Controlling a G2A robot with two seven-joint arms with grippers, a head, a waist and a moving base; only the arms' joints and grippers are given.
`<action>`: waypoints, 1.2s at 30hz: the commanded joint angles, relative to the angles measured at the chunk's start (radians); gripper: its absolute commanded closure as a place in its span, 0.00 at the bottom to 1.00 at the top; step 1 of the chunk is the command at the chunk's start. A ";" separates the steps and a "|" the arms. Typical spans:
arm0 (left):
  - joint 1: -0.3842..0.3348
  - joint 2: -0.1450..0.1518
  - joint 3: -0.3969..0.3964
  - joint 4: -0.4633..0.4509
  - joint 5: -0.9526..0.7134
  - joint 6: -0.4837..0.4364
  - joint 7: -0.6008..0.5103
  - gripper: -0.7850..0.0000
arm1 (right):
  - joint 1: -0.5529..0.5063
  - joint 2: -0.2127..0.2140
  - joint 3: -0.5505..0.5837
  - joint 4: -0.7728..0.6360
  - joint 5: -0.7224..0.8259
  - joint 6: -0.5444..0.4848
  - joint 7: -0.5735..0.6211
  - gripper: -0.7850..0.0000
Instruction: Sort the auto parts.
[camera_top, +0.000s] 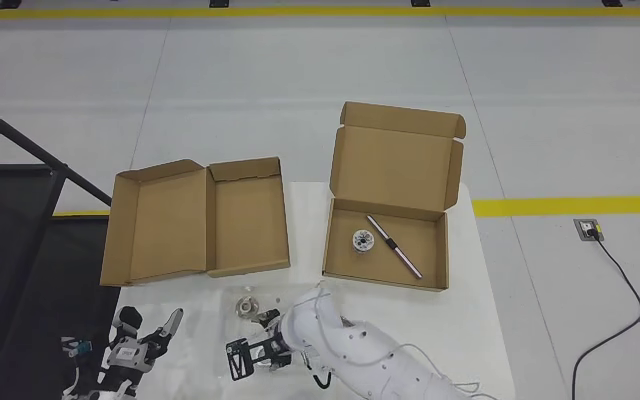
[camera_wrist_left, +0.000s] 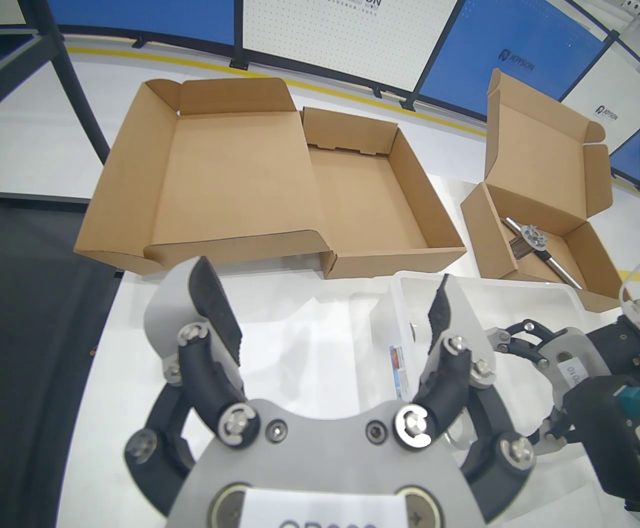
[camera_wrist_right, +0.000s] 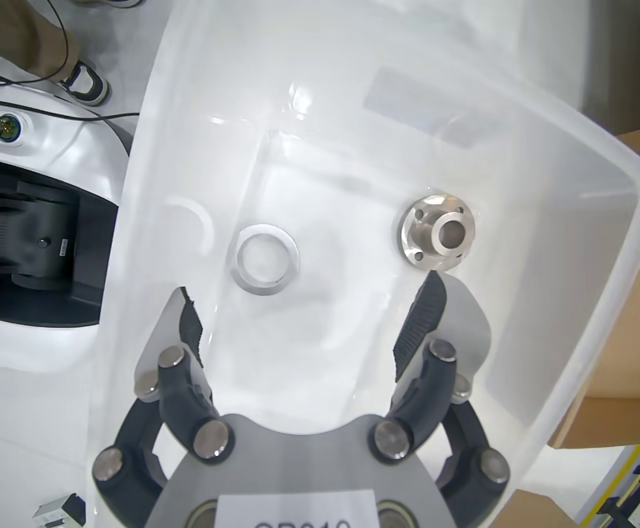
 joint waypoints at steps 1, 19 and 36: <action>-0.001 0.000 0.000 0.000 -0.001 0.001 -0.001 0.00 | 0.011 -0.014 -0.015 0.021 0.006 0.010 0.018 0.00; -0.007 -0.004 -0.001 0.001 0.000 0.000 -0.003 0.00 | 0.079 -0.139 -0.121 0.231 0.002 0.116 0.061 0.41; -0.012 -0.007 0.000 0.006 0.005 -0.001 -0.008 0.00 | 0.104 -0.189 -0.121 0.313 0.004 0.110 0.051 0.55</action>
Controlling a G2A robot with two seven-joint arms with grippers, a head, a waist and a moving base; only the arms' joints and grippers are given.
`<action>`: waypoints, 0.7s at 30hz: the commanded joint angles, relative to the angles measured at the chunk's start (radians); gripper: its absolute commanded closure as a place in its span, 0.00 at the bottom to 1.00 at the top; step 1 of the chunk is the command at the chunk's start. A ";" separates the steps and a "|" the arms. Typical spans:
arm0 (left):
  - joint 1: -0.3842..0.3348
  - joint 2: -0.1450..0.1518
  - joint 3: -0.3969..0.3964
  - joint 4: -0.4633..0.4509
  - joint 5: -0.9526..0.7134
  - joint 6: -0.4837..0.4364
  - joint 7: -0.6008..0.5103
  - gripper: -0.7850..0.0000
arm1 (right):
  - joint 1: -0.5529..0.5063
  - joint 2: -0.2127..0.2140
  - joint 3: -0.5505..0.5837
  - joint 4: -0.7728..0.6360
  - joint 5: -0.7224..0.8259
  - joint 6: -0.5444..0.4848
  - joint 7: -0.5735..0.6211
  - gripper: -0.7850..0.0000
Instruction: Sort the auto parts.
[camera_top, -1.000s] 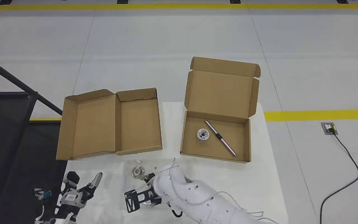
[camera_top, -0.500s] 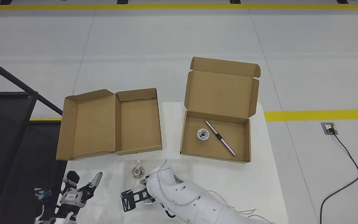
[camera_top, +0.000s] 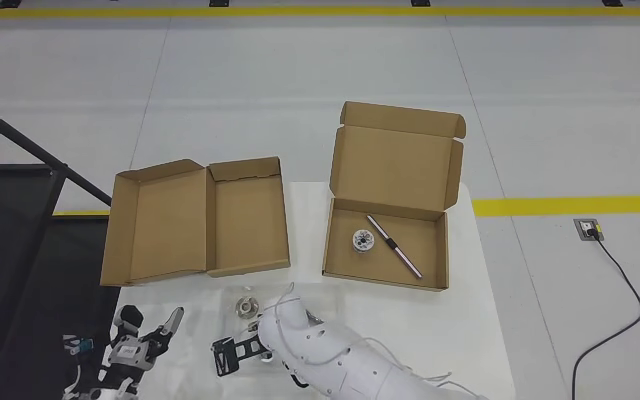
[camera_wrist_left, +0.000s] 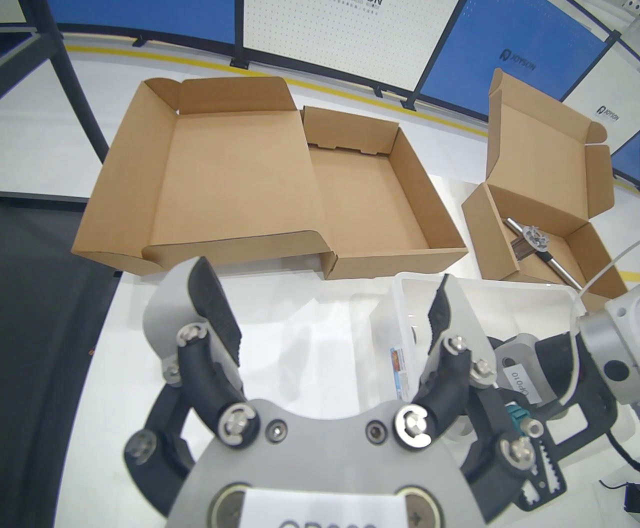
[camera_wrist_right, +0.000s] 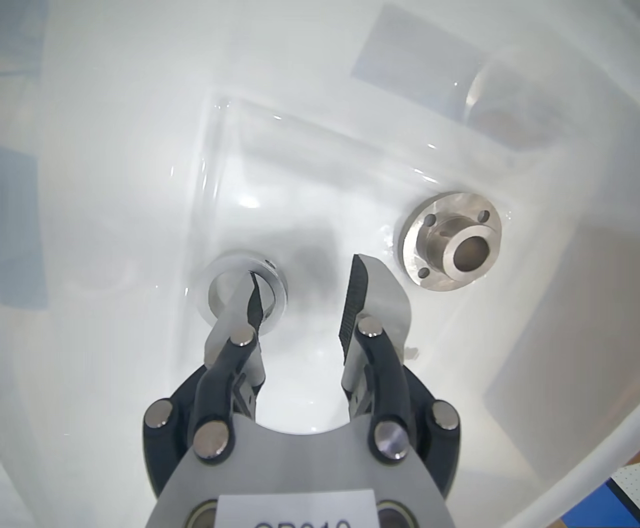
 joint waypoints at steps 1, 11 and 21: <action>0.000 0.000 0.000 0.001 0.000 0.002 0.003 0.00 | 0.003 -0.004 0.002 0.009 0.005 -0.005 0.004 0.58; 0.004 -0.002 -0.007 -0.001 -0.004 -0.001 0.005 0.00 | 0.019 -0.031 0.015 0.060 0.047 -0.047 0.035 0.71; 0.007 -0.004 -0.011 -0.005 -0.009 -0.002 0.007 0.00 | 0.039 -0.054 0.023 0.132 0.072 -0.072 0.026 0.67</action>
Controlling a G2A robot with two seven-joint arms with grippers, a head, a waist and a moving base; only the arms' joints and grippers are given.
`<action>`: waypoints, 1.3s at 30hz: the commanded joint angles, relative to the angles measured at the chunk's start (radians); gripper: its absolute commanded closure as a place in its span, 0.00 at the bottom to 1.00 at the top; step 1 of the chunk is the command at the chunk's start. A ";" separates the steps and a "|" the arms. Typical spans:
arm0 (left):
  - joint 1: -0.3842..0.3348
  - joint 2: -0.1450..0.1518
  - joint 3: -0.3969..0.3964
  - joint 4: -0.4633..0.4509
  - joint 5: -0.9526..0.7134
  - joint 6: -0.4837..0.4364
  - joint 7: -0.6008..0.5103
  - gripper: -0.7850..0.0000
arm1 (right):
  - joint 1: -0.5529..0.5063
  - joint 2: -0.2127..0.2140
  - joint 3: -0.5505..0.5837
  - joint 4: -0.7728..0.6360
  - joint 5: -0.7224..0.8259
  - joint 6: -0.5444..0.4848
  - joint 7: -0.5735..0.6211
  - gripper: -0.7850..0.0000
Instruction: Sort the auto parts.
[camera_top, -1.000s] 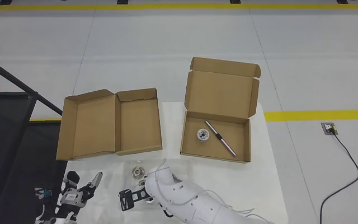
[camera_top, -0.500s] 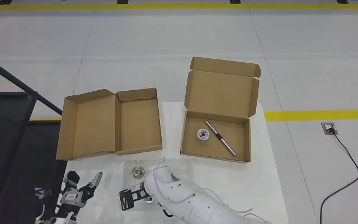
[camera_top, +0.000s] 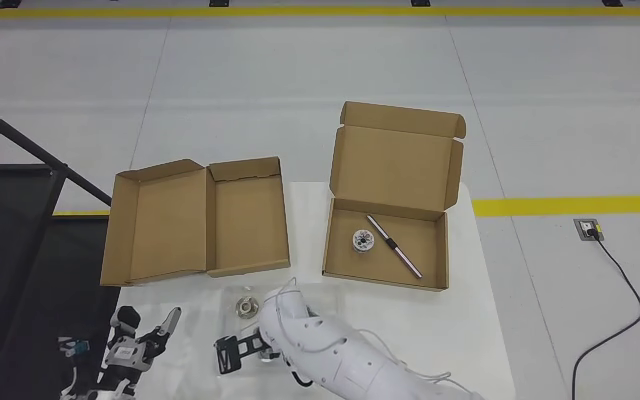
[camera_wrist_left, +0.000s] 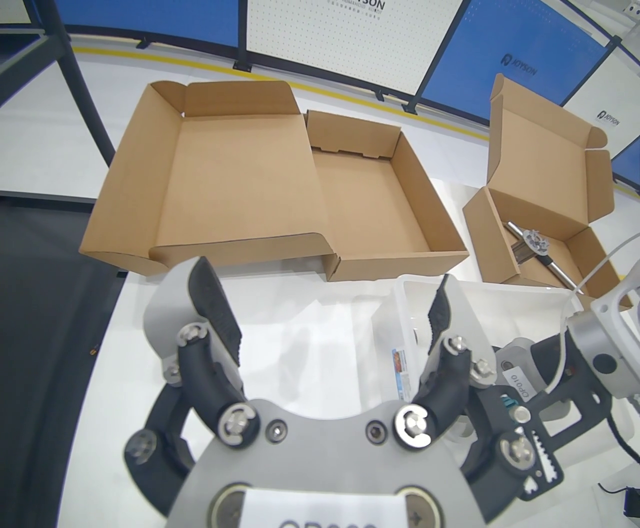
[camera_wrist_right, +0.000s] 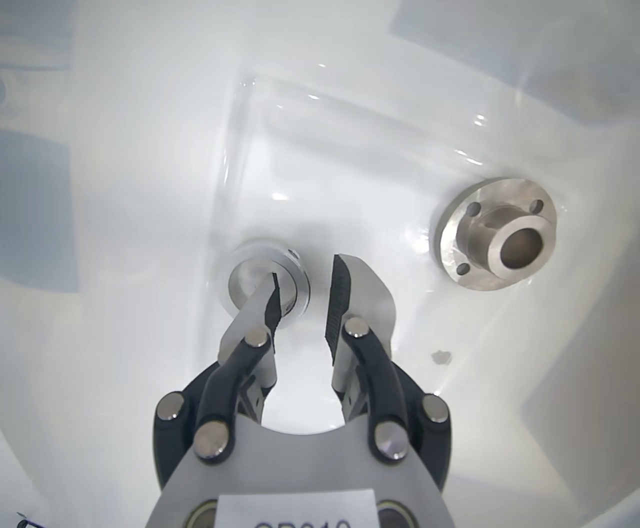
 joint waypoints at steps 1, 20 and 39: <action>0.000 0.000 0.000 0.000 0.000 0.000 0.001 0.00 | 0.004 -0.005 -0.001 0.014 0.001 -0.003 -0.004 0.67; -0.002 -0.003 -0.003 -0.003 -0.001 0.000 -0.002 0.00 | -0.006 0.010 0.004 -0.066 -0.097 0.057 -0.117 1.00; -0.001 -0.006 -0.010 -0.005 -0.004 -0.009 -0.004 0.00 | -0.469 0.279 0.381 -0.992 -0.405 0.128 -0.016 1.00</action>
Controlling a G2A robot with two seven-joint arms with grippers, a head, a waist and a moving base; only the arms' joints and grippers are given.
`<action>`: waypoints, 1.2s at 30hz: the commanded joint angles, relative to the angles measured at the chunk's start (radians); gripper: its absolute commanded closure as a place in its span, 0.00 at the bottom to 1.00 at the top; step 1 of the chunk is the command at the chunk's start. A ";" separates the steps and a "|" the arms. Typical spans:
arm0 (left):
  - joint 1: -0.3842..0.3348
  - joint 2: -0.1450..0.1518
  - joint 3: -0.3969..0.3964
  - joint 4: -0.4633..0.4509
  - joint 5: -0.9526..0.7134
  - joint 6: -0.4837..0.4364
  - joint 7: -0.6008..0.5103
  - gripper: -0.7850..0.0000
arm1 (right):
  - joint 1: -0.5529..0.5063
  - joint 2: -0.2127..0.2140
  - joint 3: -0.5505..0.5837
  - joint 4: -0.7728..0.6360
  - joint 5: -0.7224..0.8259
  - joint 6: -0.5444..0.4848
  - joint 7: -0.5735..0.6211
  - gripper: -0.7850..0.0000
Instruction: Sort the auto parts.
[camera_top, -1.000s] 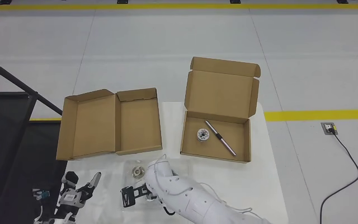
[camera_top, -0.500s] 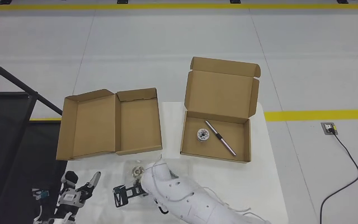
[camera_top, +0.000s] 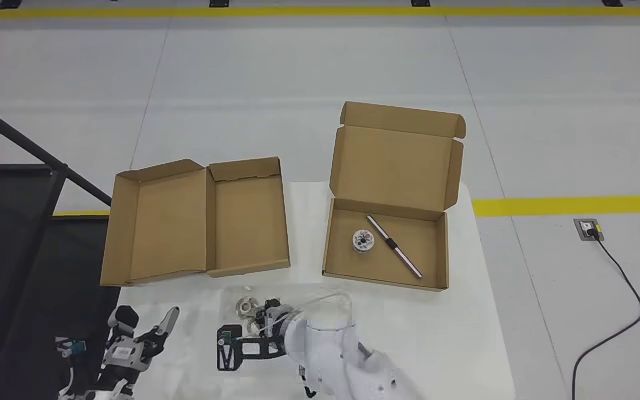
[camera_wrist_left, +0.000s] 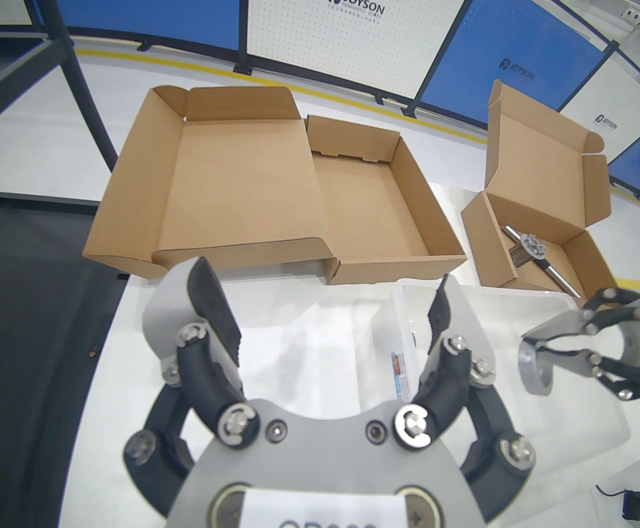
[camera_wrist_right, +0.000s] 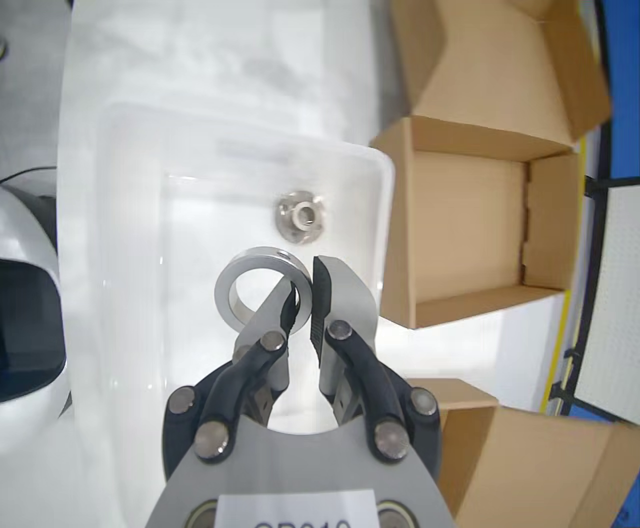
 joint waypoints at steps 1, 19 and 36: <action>0.000 0.000 0.001 0.000 0.001 0.000 0.001 0.00 | -0.005 0.006 0.026 -0.015 -0.018 0.041 -0.052 1.00; 0.006 -0.002 0.003 -0.003 -0.002 -0.002 0.002 0.00 | 0.023 0.006 0.072 0.035 0.007 0.099 -0.116 1.00; -0.126 0.009 -0.066 0.041 -0.254 0.017 -0.232 0.00 | 0.467 -0.123 0.036 0.690 0.349 0.369 -0.121 1.00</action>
